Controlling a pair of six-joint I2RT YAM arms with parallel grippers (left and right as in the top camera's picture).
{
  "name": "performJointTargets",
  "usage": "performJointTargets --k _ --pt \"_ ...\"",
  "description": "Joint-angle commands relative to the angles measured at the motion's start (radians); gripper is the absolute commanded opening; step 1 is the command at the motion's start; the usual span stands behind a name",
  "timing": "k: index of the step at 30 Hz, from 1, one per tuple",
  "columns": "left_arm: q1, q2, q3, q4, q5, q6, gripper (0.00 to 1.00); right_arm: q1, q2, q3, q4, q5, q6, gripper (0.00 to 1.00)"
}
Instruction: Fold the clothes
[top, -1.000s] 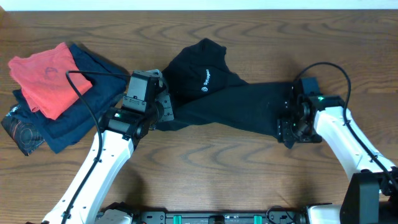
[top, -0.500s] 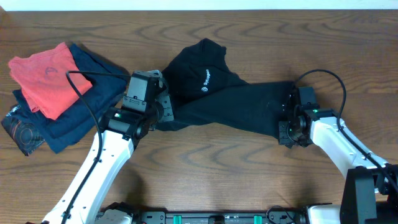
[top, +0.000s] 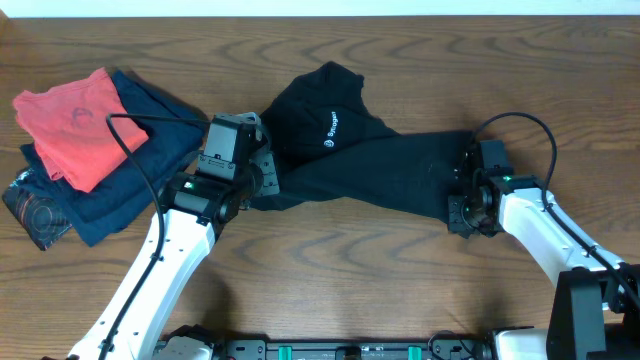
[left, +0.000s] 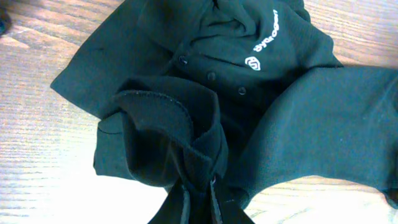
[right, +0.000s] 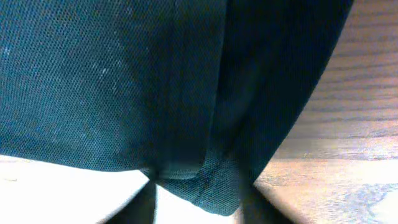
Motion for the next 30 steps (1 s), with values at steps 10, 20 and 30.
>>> performJointTargets --k 10,20,30 --pt "0.0 0.005 -0.003 -0.021 -0.002 0.006 0.08 0.014 0.003 -0.023 0.031 -0.012 -0.09 0.75" --pt "0.0 0.005 -0.003 -0.021 -0.002 0.006 0.15 0.013 0.003 -0.031 0.048 -0.042 -0.053 0.39" --pt "0.0 0.005 -0.003 -0.022 -0.002 0.006 0.16 0.013 0.003 -0.005 0.048 -0.092 -0.053 0.2"
